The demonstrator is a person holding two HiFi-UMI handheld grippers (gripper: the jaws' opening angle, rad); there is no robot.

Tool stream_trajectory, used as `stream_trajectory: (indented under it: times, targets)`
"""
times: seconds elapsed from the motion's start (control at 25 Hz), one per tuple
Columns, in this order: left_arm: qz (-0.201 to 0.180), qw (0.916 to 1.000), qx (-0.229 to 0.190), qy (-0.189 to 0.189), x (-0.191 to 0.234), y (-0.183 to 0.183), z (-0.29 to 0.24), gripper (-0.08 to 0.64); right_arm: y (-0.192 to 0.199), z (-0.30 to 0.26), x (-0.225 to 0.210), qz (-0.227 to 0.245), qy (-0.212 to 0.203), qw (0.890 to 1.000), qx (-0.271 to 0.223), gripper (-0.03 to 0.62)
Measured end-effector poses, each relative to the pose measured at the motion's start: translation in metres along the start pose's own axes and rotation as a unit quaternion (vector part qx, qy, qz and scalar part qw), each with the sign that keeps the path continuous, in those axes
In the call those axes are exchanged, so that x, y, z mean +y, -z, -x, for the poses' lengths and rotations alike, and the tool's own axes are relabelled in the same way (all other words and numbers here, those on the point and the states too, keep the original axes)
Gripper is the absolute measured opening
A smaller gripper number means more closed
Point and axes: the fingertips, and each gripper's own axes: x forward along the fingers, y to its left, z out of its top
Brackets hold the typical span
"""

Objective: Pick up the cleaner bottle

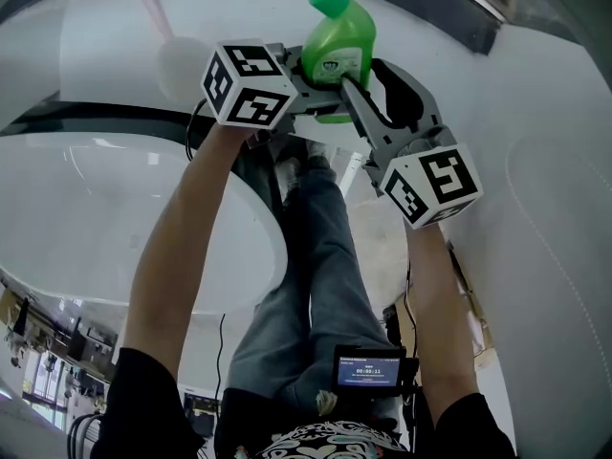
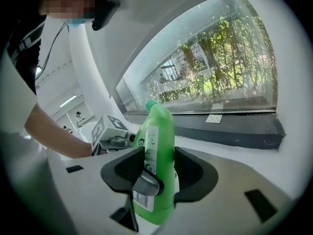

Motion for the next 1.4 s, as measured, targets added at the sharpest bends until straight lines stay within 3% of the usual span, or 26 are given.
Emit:
stream_trajectory:
  times: [0.2, 0.44, 0.6, 0.76, 0.96, 1.4]
  targets:
    - [0.057, 0.9974, -0.04, 0.017, -0.013, -0.005, -0.001, 0.202, -0.009, 0.007, 0.004, -0.003, -0.009, 1.0, -0.011, 0.189]
    - [0.123, 0.986, -0.107, 0.034, -0.035, -0.011, 0.01, 0.202, -0.021, 0.015, 0.022, 0.0, -0.021, 1.0, -0.015, 0.187]
    - [0.144, 0.9791, -0.138, 0.04, -0.051, -0.013, 0.02, 0.202, -0.033, 0.024, 0.038, 0.012, -0.043, 0.999, -0.027, 0.187]
    - [0.151, 0.9751, -0.159, 0.029, -0.06, -0.013, 0.029, 0.202, -0.048, 0.038, 0.04, 0.006, -0.033, 0.998, -0.057, 0.187]
    - [0.197, 0.9548, -0.218, 0.041, -0.072, -0.019, 0.048, 0.202, -0.049, 0.051, 0.042, 0.002, -0.019, 0.998, -0.066, 0.187]
    - [0.245, 0.9196, -0.307, -0.002, -0.114, -0.006, 0.119, 0.201, -0.05, 0.085, 0.082, 0.058, 0.011, 0.994, -0.087, 0.186]
